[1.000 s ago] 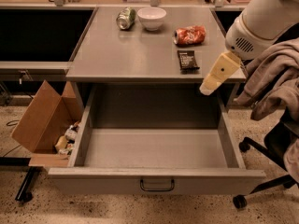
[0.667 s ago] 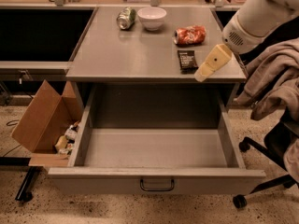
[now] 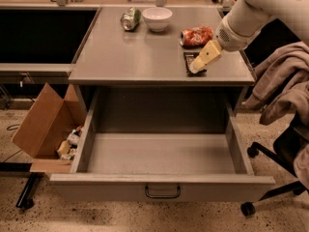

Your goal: Place rxbar chocolate into top drawer

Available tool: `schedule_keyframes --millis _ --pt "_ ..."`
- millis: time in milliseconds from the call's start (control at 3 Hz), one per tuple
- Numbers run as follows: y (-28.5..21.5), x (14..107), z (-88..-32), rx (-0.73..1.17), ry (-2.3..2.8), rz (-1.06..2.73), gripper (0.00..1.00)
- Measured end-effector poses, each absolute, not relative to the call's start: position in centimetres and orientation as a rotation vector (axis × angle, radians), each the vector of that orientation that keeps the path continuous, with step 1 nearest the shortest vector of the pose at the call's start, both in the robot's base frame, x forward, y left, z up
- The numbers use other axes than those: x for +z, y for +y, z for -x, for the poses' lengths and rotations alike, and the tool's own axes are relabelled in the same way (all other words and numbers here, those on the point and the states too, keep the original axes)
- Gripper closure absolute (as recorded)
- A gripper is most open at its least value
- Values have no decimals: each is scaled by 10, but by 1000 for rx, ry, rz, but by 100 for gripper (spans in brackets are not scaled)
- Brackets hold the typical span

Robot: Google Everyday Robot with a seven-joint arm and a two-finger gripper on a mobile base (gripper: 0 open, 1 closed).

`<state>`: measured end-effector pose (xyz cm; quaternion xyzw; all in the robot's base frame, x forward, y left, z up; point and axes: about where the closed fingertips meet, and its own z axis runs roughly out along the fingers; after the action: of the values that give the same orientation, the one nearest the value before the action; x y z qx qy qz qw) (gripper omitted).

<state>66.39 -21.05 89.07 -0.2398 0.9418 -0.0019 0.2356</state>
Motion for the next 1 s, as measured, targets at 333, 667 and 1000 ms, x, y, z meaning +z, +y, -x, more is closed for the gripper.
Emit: schedule_keyframes --millis 333,667,1000 --pt "-199 880 -688 21 2597 561 0" --pt "-193 872 -706 44 2607 476 0" --pt "-189 861 -721 38 2636 393 0"
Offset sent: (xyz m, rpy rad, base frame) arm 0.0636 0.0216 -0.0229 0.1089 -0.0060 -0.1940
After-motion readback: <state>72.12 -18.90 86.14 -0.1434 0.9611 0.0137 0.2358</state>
